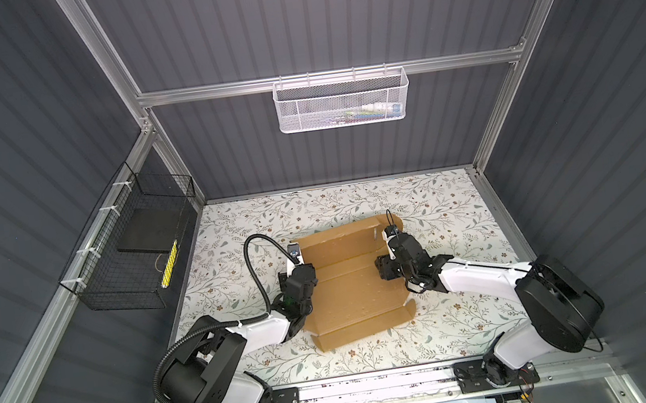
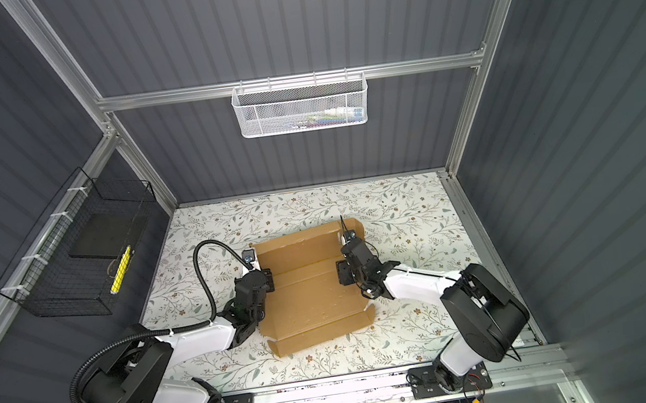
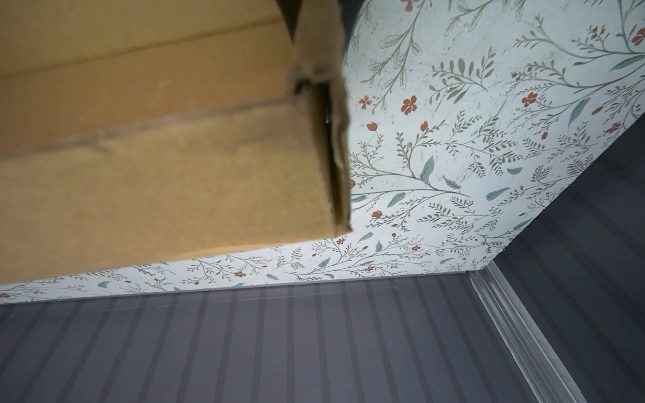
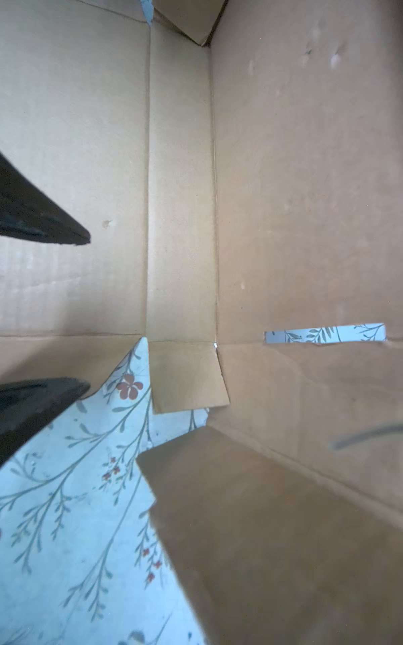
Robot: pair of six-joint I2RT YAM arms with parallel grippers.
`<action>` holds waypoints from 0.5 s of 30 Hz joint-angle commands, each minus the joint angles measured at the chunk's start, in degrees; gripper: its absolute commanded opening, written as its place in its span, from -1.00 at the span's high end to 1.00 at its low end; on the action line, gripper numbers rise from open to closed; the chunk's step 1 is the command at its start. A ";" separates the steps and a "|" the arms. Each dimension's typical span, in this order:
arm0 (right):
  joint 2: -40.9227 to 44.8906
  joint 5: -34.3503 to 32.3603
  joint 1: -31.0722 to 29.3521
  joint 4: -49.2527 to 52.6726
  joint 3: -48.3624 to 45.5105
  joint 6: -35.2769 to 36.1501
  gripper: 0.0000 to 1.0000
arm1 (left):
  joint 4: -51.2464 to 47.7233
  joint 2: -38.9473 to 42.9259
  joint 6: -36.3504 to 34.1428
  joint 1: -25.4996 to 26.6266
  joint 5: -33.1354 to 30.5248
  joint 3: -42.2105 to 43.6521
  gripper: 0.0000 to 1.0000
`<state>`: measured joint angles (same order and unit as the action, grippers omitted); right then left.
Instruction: Fold the paper box
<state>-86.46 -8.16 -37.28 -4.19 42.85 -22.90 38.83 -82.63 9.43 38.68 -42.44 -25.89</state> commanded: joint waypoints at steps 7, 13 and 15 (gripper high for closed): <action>2.37 2.09 -0.19 3.95 -1.57 -0.78 -0.24 | 0.94 0.70 -1.52 0.32 -0.46 -0.48 1.00; -0.94 2.61 -0.10 3.13 -2.25 -2.50 -0.24 | 0.11 1.45 -2.21 0.34 -0.31 -0.90 1.00; -2.44 3.15 0.14 3.19 -2.24 -3.25 -0.24 | -0.06 1.69 -2.31 0.33 -0.28 -0.92 1.00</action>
<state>-87.15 -5.96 -37.28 -1.69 41.23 -24.58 38.70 -82.56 8.60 38.68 -42.44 -25.89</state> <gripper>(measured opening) 0.621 0.067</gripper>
